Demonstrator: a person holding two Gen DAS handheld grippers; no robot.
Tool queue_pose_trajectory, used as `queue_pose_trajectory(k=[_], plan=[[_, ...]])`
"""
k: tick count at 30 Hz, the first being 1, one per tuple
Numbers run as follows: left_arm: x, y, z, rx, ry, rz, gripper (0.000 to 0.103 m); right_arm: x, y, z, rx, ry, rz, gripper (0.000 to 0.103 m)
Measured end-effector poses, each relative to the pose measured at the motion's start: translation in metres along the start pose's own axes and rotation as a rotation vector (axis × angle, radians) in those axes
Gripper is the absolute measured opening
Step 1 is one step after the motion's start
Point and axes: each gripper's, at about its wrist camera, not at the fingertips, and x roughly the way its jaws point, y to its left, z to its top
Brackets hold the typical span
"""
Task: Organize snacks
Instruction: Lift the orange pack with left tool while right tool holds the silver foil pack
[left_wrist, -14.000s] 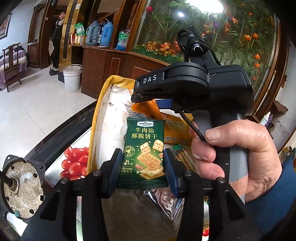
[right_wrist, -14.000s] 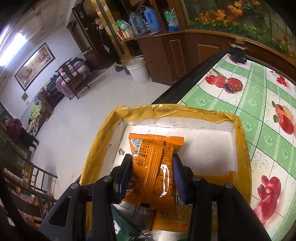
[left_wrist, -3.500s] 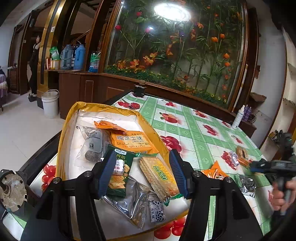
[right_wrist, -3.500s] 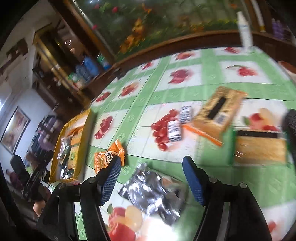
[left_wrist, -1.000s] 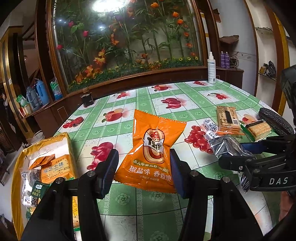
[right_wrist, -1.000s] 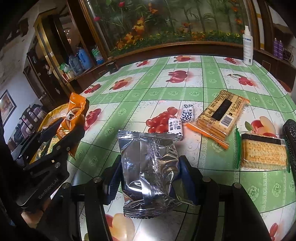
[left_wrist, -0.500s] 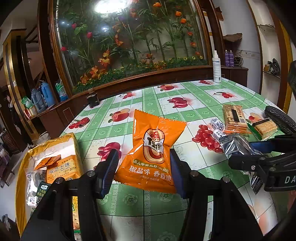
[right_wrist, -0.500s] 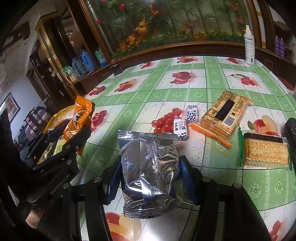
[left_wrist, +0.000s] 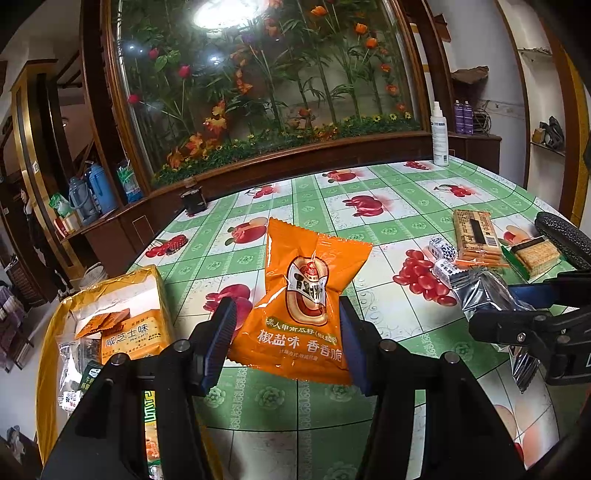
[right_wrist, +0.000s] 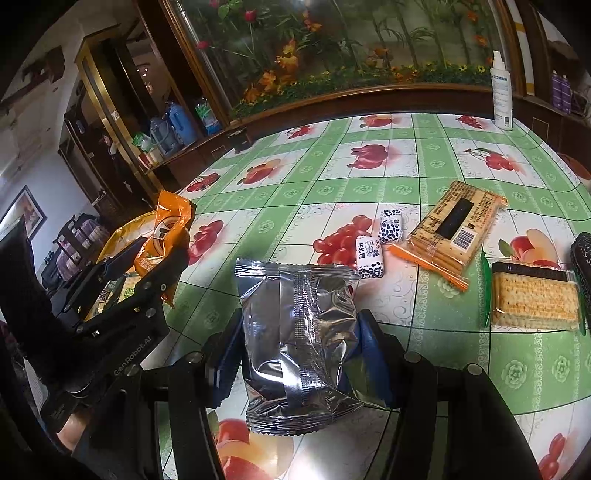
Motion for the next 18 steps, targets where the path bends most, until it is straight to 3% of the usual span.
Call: queue_pose_trajectory(k=[10, 18], plan=[[-0.009, 0.012, 0.004, -0.046, -0.03, 0.003, 0.053, -0.001, 0.002, 0.0, 0.035, -0.013, -0.004, 0.06], [-0.02, 0.05, 0.009, -0.161, -0.064, 0.018, 0.053, 0.0, 0.029, 0.003, 0.05, -0.065, -0.01, 0.06]])
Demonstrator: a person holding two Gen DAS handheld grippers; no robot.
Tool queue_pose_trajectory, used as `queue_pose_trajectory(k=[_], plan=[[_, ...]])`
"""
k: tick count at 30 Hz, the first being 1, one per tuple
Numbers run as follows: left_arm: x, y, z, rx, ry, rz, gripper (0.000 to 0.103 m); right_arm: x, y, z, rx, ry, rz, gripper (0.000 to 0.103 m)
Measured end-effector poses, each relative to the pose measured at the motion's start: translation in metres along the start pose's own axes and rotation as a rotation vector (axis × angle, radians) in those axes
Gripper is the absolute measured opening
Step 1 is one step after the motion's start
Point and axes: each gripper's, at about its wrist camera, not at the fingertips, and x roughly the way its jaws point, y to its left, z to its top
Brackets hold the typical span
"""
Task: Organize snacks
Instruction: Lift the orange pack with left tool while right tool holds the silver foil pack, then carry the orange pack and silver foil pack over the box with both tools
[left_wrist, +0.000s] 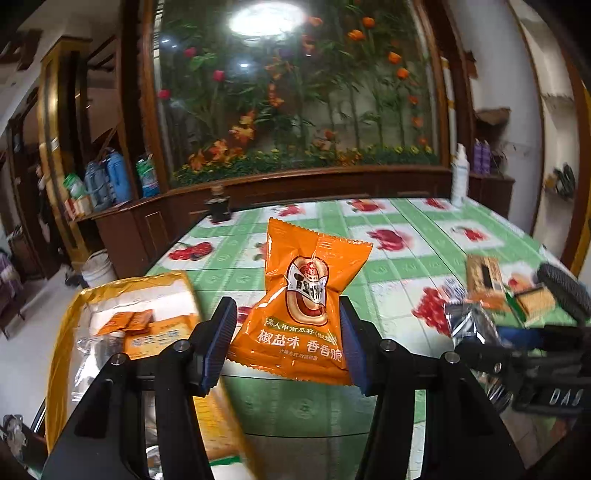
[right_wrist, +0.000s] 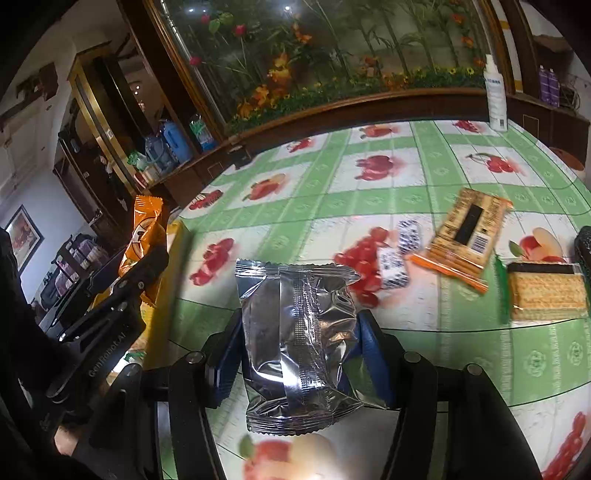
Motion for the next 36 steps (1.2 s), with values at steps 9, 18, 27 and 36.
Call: queue_pose_trajectory(k=[9, 18, 27, 36], plan=[[0.007, 0.097, 0.002, -0.212, 0.048, 0.147, 0.053, 0.015, 0.071, -0.005, -0.098, -0.029, 0.052, 0.06], [0.026, 0.175, -0.017, -0.372, 0.165, 0.292, 0.053, 0.046, 0.17, -0.026, -0.248, 0.041, 0.204, 0.06], [0.034, 0.166, -0.018, -0.331, 0.199, 0.298, 0.054, 0.082, 0.213, -0.047, -0.334, 0.121, 0.228, 0.06], [0.031, 0.172, -0.02, -0.332, 0.199, 0.304, 0.054, 0.091, 0.215, -0.044, -0.345, 0.098, 0.201, 0.06]])
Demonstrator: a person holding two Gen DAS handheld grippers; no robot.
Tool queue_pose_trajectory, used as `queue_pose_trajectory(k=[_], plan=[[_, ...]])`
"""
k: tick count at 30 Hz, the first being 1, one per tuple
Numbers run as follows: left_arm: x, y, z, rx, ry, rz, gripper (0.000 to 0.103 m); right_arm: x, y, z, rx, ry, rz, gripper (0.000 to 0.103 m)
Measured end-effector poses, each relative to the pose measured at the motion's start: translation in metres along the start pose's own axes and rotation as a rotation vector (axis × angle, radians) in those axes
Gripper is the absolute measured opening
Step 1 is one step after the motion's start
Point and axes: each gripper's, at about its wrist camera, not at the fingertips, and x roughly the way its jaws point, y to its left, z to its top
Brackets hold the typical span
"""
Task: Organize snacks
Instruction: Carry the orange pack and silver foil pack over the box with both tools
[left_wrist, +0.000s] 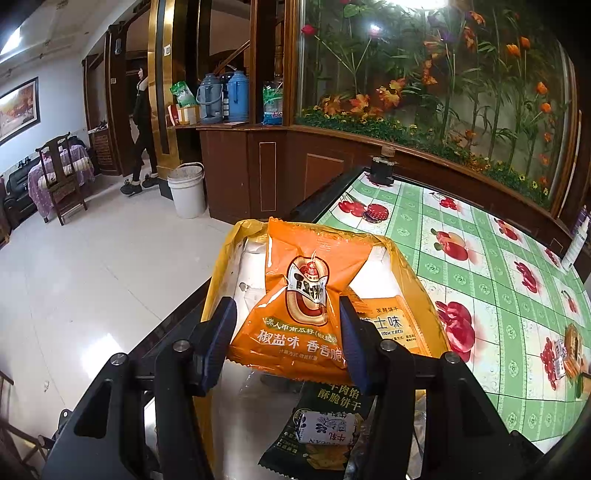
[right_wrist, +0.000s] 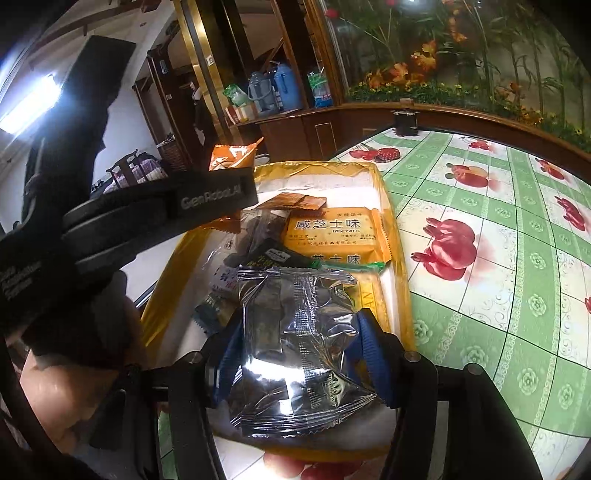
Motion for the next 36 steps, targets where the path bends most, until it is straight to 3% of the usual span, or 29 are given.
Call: queue_pose_trajectory(k=[29, 34, 36], plan=[[-0.007, 0.005, -0.002, -0.001, -0.032, 0.027, 0.057, -0.015, 0.004, -0.001, -0.031, -0.045, -0.014, 0.062], [-0.007, 0.006, -0.002, -0.001, -0.035, 0.025, 0.058, -0.036, -0.005, -0.001, -0.016, -0.049, 0.01, 0.062], [-0.008, 0.005, -0.001, -0.001, -0.036, 0.025, 0.058, -0.046, -0.013, 0.002, 0.023, -0.03, 0.064, 0.058]])
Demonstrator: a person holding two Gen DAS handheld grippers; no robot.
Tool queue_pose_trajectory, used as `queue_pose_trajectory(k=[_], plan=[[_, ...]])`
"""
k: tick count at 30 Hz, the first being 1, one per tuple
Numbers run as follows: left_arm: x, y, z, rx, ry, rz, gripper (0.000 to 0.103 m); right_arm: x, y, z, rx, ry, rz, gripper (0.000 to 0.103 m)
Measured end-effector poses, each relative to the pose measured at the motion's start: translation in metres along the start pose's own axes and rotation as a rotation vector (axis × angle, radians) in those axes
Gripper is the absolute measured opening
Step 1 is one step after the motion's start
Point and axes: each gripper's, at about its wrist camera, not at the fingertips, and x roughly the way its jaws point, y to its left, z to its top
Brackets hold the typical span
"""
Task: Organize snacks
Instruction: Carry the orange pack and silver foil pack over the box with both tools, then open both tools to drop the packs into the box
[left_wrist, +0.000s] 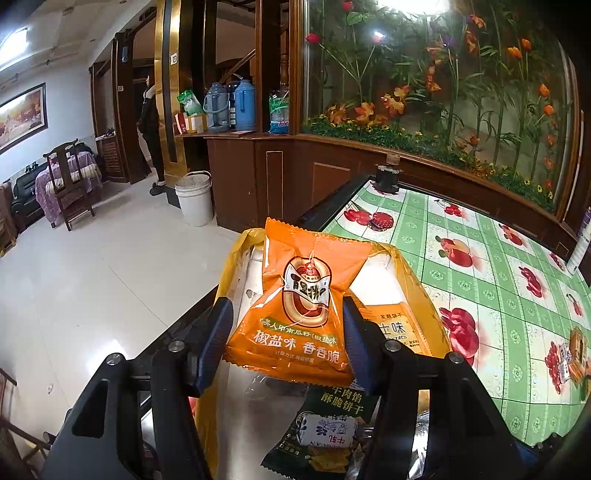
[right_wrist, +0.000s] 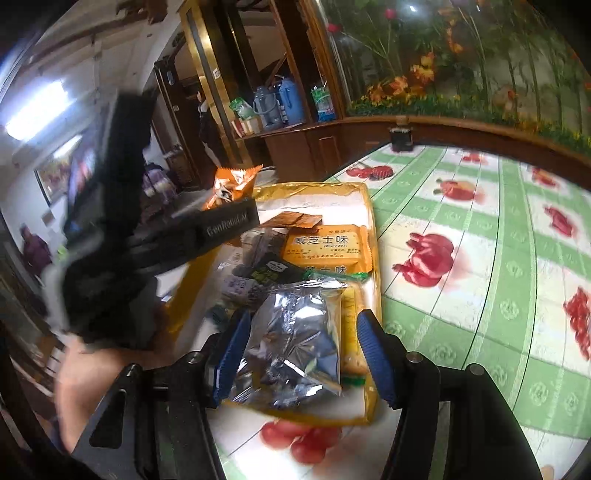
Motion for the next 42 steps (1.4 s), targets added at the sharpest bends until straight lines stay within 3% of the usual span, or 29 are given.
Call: queue_pose_trajectory(k=[4, 5, 10, 13, 25, 30, 36, 40, 42], plan=[[-0.001, -0.001, 0.001, 0.006, -0.005, -0.002, 0.06, 0.002, -0.011, 0.0, 0.052, 0.075, 0.035, 0.025], [-0.003, -0.001, 0.0, 0.007, -0.009, -0.005, 0.06, 0.005, -0.011, -0.002, 0.057, 0.094, 0.042, 0.024], [-0.006, -0.005, 0.0, 0.015, -0.016, -0.031, 0.06, 0.018, -0.003, -0.009, 0.014, 0.112, 0.009, 0.023], [-0.009, -0.006, 0.0, 0.015, -0.028, -0.054, 0.073, 0.02, -0.004, -0.013, 0.007, 0.102, 0.018, 0.026], [-0.016, -0.014, 0.0, 0.037, -0.058, -0.104, 0.073, -0.003, -0.022, -0.004, 0.085, 0.04, 0.031, 0.028], [-0.019, -0.018, -0.002, 0.045, -0.072, -0.122, 0.073, -0.016, -0.041, -0.001, 0.14, 0.008, 0.008, 0.035], [-0.025, -0.024, -0.004, 0.062, -0.098, -0.147, 0.073, -0.044, -0.087, 0.005, 0.23, -0.068, -0.09, 0.038], [-0.028, -0.028, -0.005, 0.08, -0.116, -0.154, 0.074, -0.077, -0.14, 0.01, 0.32, -0.155, -0.259, 0.042], [-0.029, -0.03, -0.005, 0.088, -0.121, -0.155, 0.074, -0.094, -0.176, 0.01, 0.393, -0.17, -0.4, 0.049]])
